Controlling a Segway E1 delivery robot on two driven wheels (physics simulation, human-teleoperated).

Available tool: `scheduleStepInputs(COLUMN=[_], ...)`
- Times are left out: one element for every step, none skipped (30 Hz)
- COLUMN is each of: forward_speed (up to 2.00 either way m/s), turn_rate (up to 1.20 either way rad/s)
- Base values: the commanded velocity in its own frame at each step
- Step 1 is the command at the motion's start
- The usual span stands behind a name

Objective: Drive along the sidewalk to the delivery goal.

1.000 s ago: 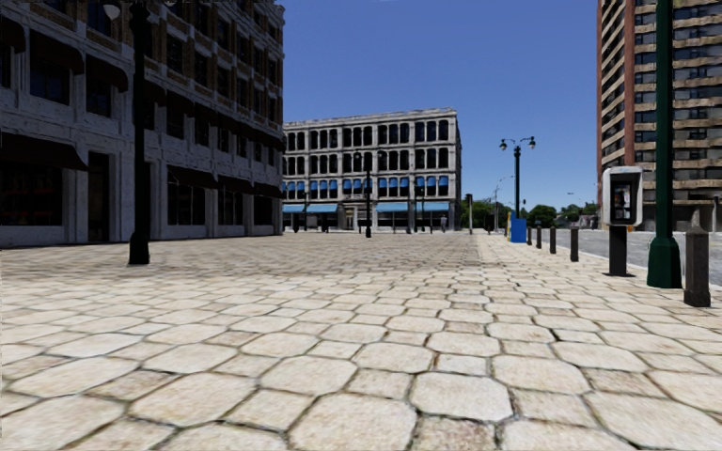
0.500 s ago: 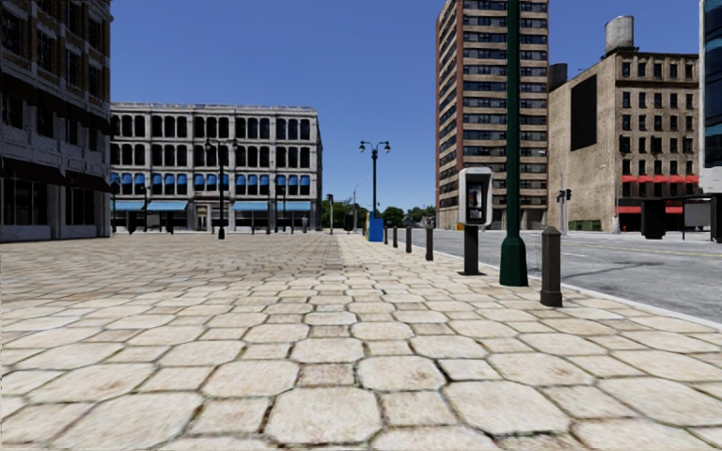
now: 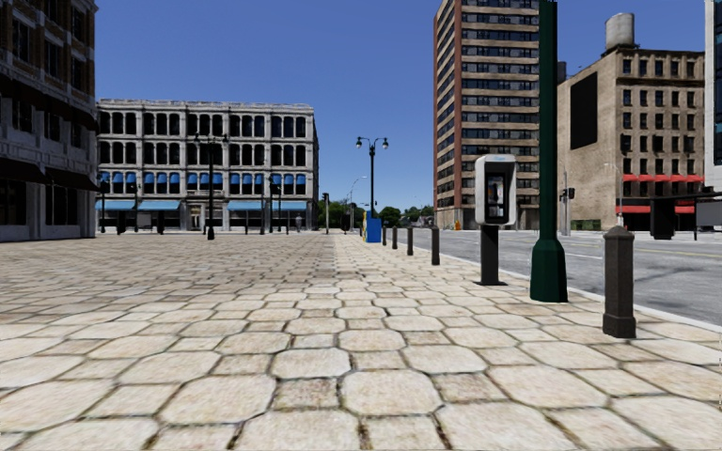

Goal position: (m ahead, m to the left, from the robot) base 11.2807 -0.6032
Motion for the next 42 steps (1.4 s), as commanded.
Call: scheduleStepInputs(forward_speed=[2.00, 2.00, 2.00, 2.00, 2.00, 2.00, 2.00, 2.00, 2.00, 2.00, 2.00, 2.00, 2.00, 2.00, 2.00, 2.00, 2.00, 2.00, 2.00, 2.00, 2.00, 2.00, 2.00, 2.00, 2.00, 2.00, 2.00, 2.00, 2.00, 2.00, 2.00, 2.00, 2.00, 2.00, 2.00, 2.00, 2.00, 2.00, 2.00, 2.00, 2.00, 2.00], turn_rate=[0.00, 0.00, 0.00, 0.00, 0.00, 0.00, 0.00, 0.00, 0.00, 0.00, 0.00, 0.00, 0.00, 0.00, 0.00, 0.00, 0.00, 0.00, 0.00, 0.00, 0.00, 0.00, 0.00, 0.00, 0.00, 0.00, 0.00, 0.00, 0.00, 0.00, 0.00, 0.00, 0.00, 0.00, 0.00, 0.00, 0.00, 0.00, 0.00, 0.00, 0.00, 0.00])
